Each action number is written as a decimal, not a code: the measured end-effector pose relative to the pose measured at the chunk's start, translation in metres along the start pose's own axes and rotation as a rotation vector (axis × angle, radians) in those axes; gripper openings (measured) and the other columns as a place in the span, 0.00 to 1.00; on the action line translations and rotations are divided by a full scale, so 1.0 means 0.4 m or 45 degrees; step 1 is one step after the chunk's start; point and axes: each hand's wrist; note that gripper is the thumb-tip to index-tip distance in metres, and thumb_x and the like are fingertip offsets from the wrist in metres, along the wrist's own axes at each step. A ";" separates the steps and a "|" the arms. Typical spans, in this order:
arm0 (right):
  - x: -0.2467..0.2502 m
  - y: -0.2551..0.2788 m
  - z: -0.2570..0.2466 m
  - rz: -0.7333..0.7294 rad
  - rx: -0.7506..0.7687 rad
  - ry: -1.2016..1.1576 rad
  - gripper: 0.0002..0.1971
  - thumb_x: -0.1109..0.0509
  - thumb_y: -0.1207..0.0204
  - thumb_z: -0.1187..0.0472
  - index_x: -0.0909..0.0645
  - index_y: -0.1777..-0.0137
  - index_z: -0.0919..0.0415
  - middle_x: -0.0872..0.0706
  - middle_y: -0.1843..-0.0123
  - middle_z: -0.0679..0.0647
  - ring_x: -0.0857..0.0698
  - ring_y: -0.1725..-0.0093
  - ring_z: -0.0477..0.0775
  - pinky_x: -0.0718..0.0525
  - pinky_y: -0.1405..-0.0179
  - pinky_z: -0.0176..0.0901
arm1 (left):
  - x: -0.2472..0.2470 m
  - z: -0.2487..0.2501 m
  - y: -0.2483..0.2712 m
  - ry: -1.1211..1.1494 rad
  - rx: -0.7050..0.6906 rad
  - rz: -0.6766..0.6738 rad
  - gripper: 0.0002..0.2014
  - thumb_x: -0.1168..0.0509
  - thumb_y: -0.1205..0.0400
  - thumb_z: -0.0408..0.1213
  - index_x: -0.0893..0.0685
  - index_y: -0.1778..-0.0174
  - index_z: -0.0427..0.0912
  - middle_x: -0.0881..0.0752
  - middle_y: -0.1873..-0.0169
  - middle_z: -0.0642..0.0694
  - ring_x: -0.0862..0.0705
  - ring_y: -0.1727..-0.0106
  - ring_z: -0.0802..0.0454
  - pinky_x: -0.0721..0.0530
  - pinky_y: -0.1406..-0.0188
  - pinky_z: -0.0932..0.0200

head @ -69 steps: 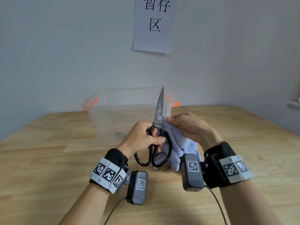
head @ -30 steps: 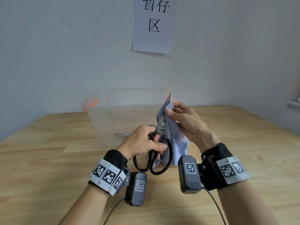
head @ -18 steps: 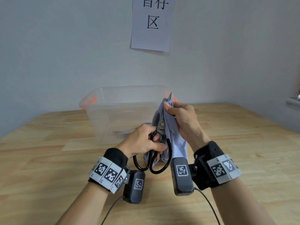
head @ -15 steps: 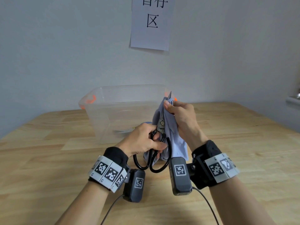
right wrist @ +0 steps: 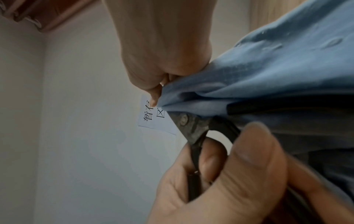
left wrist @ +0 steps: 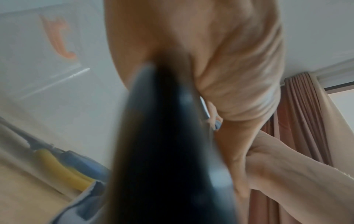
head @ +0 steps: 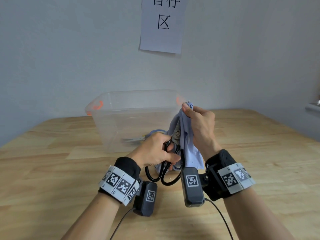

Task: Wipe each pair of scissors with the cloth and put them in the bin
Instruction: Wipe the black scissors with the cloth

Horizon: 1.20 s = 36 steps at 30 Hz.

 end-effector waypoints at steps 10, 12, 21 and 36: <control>0.040 -0.031 -0.006 0.108 -0.065 -0.250 0.11 0.26 0.21 0.64 0.15 0.64 0.68 0.16 0.61 0.65 0.16 0.59 0.61 0.15 0.53 0.55 | -0.007 -0.003 0.002 -0.031 0.053 -0.073 0.22 0.24 0.24 0.25 0.33 0.69 0.41 0.16 0.73 0.37 0.11 0.72 0.42 0.17 0.70 0.55; 0.040 -0.033 -0.006 0.121 -0.095 -0.281 0.11 0.27 0.20 0.65 0.15 0.64 0.69 0.15 0.61 0.65 0.16 0.59 0.61 0.15 0.51 0.57 | -0.003 -0.007 0.002 -0.048 0.058 -0.049 0.22 0.23 0.24 0.26 0.33 0.69 0.42 0.17 0.77 0.46 0.11 0.72 0.44 0.21 0.72 0.62; 0.051 -0.035 0.002 -0.167 -0.261 -0.033 0.12 0.27 0.19 0.63 0.15 0.52 0.76 0.14 0.61 0.63 0.13 0.62 0.57 0.13 0.61 0.45 | 0.034 0.012 0.018 0.252 -0.025 0.226 0.20 0.26 0.24 0.20 0.31 0.68 0.40 0.18 0.74 0.37 0.11 0.70 0.42 0.13 0.62 0.53; 0.065 -0.020 -0.015 -0.888 -0.541 0.206 0.17 0.26 0.28 0.60 0.14 0.47 0.74 0.12 0.48 0.70 0.14 0.47 0.66 0.17 0.35 0.60 | 0.047 0.006 0.013 0.122 -0.007 0.569 0.24 0.20 0.27 0.46 0.28 0.77 0.43 0.29 0.82 0.60 0.32 0.76 0.60 0.34 0.73 0.68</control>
Point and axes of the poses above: each hand's wrist, its own y-axis away from the middle knuckle, its own x-axis out of the back of the hand, z = x × y
